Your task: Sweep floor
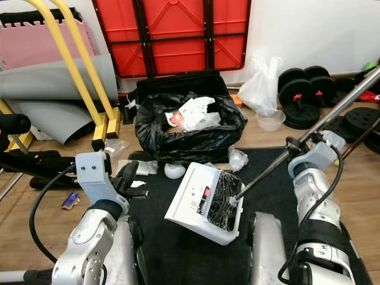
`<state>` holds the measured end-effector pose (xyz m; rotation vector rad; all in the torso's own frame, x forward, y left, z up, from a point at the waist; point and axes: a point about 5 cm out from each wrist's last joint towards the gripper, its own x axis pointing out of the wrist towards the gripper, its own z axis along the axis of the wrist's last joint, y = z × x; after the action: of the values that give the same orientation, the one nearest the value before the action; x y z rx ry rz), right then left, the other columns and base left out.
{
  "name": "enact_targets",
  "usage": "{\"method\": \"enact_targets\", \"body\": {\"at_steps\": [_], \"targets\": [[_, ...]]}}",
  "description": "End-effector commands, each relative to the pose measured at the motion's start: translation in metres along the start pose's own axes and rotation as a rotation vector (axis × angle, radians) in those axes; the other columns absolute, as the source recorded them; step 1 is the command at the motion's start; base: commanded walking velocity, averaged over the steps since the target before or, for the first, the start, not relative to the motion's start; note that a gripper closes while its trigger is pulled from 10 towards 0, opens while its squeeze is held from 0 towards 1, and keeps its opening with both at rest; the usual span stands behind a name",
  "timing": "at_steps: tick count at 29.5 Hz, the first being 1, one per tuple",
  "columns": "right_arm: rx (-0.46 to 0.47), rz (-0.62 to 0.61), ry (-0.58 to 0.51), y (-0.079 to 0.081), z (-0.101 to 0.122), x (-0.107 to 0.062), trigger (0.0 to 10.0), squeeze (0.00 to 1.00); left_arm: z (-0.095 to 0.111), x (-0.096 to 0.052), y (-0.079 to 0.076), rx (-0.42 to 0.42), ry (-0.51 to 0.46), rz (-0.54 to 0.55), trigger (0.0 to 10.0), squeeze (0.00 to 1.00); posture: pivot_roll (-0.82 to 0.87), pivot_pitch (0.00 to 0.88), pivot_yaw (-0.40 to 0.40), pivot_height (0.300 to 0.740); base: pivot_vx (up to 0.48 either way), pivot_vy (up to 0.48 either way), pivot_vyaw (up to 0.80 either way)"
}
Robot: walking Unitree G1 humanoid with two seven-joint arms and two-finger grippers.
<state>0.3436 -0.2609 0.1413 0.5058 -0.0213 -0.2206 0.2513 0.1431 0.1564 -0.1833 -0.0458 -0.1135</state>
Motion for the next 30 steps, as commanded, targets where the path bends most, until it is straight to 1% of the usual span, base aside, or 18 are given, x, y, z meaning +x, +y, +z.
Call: {"method": "enact_targets", "body": {"at_steps": [1, 7, 9, 14, 15, 17, 18, 19, 21, 23, 24, 30], "targets": [[0.05, 0.065, -0.065, 0.015, 0.018, 0.006, 10.0, 0.0, -0.001, -0.002, -0.012, -0.036, 0.001, -0.132, 10.0, 0.0, -0.12, 0.0, -0.016, 0.425, 0.0, 0.0, 0.0], [0.049, 0.081, -0.074, 0.018, 0.022, 0.009, 10.0, 0.0, -0.002, 0.0, -0.011, -0.012, -0.001, -0.125, 10.0, 0.0, -0.13, 0.0, -0.016, 0.435, 0.0, 0.0, 0.0], [0.055, 0.099, -0.088, 0.023, 0.029, 0.011, 10.0, 0.0, -0.002, 0.003, -0.009, 0.023, -0.006, -0.086, 10.0, 0.0, -0.14, 0.0, -0.02, 0.445, 0.0, 0.0, 0.0], [0.056, 0.102, -0.091, 0.024, 0.03, 0.012, 10.0, 0.0, -0.002, 0.004, -0.008, 0.033, -0.004, -0.068, 10.0, 0.0, -0.14, 0.0, -0.02, 0.45, 0.0, 0.0, 0.0], [0.056, 0.109, -0.094, 0.025, 0.031, 0.013, 10.0, 0.0, -0.002, 0.005, -0.005, 0.041, 0.0, -0.039, 10.0, 0.0, -0.14, 0.0, -0.021, 0.455, 0.0, 0.0, 0.0], [0.056, 0.109, -0.094, 0.025, 0.031, 0.013, 10.0, 0.0, -0.002, 0.005, -0.005, 0.041, 0.0, -0.039, 10.0, 0.0, -0.14, 0.0, -0.021, 0.455, 0.0, 0.0, 0.0], [0.057, 0.115, -0.095, 0.027, 0.031, 0.013, 10.0, 0.0, -0.003, 0.006, -0.002, 0.041, 0.006, -0.014, 10.0, 0.0, -0.14, 0.0, -0.021, 0.46, 0.0, 0.0, 0.0], [0.057, 0.115, -0.095, 0.027, 0.031, 0.013, 10.0, 0.0, -0.003, 0.006, -0.002, 0.041, 0.006, -0.014, 10.0, 0.0, -0.14, 0.0, -0.021, 0.46, 0.0, 0.0, 0.0], [0.061, 0.127, -0.096, 0.03, 0.032, 0.013, 10.0, 0.0, -0.006, 0.007, 0.0, 0.051, 0.037, 0.004, 10.0, 0.0, -0.14, 0.0, -0.021, 0.47, -0.24, 0.0, 0.0], [0.062, 0.131, -0.096, 0.03, 0.032, 0.013, 10.0, 0.0, -0.006, 0.008, -0.001, 0.06, 0.035, -0.002, 10.0, 0.0, -0.14, 0.0, -0.021, 0.475, -0.48, 0.0, 0.0], [0.062, 0.132, -0.095, 0.03, 0.031, 0.013, 10.0, 0.0, -0.004, 0.007, -0.002, 0.067, 0.019, -0.011, 10.0, 0.0, -0.14, 0.0, -0.021, 0.48, 0.0, 0.0, 0.0], [0.062, 0.137, -0.091, 0.031, 0.03, 0.013, 10.0, 0.0, -0.005, 0.007, -0.002, 0.072, 0.024, -0.012, 10.0, 0.0, -0.14, 0.0, -0.021, 0.495, 0.0, 0.0, 0.0]]}}
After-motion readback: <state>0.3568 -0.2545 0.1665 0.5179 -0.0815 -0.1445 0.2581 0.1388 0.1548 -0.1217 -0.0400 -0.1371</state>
